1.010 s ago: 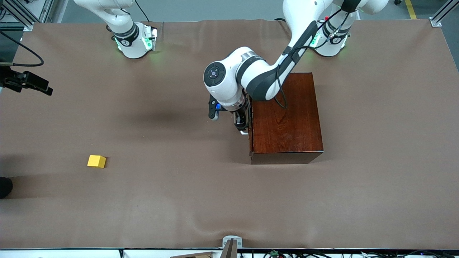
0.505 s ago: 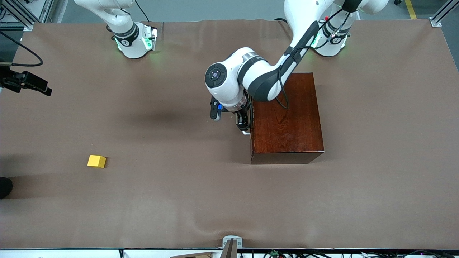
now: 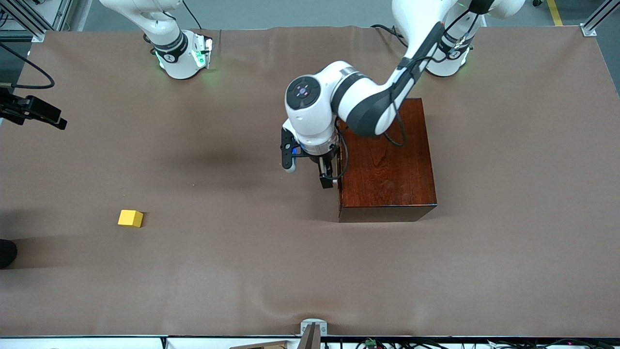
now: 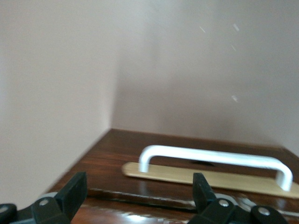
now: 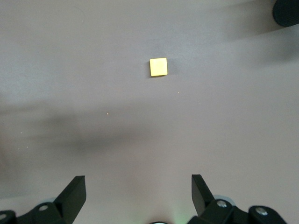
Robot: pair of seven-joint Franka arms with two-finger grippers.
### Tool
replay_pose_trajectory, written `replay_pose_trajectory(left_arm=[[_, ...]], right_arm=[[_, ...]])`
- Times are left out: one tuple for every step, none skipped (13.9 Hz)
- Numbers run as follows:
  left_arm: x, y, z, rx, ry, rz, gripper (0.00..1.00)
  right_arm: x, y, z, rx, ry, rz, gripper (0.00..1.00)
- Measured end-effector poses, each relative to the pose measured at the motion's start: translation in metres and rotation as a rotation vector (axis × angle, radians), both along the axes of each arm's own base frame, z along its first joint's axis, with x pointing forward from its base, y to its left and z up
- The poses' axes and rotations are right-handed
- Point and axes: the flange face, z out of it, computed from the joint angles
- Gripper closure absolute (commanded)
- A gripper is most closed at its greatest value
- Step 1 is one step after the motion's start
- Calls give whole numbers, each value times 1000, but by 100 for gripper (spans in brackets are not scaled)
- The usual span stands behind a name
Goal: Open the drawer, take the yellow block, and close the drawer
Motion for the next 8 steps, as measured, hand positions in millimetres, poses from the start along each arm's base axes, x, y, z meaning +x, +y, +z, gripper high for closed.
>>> replay_pose_trajectory(left_arm=[[2, 0, 13, -31, -26, 32, 0], [3, 1, 32, -63, -50, 62, 0], [4, 6, 58, -96, -72, 92, 0], [9, 21, 88, -124, -91, 130, 0], [20, 50, 120, -139, -100, 180, 0], [34, 89, 149, -156, -93, 243, 0], [48, 130, 173, -176, -83, 300, 0], [59, 166, 188, -187, -75, 350, 0]], right_arm=[[0, 0, 0, 0, 0, 0, 0], [0, 0, 0, 0, 0, 0, 0], [0, 0, 0, 0, 0, -1, 0], [0, 0, 0, 0, 0, -1, 0], [0, -1, 0, 0, -1, -1, 0], [0, -1, 0, 0, -1, -1, 0], [0, 0, 0, 0, -1, -1, 0], [0, -1, 0, 0, -1, -1, 0]])
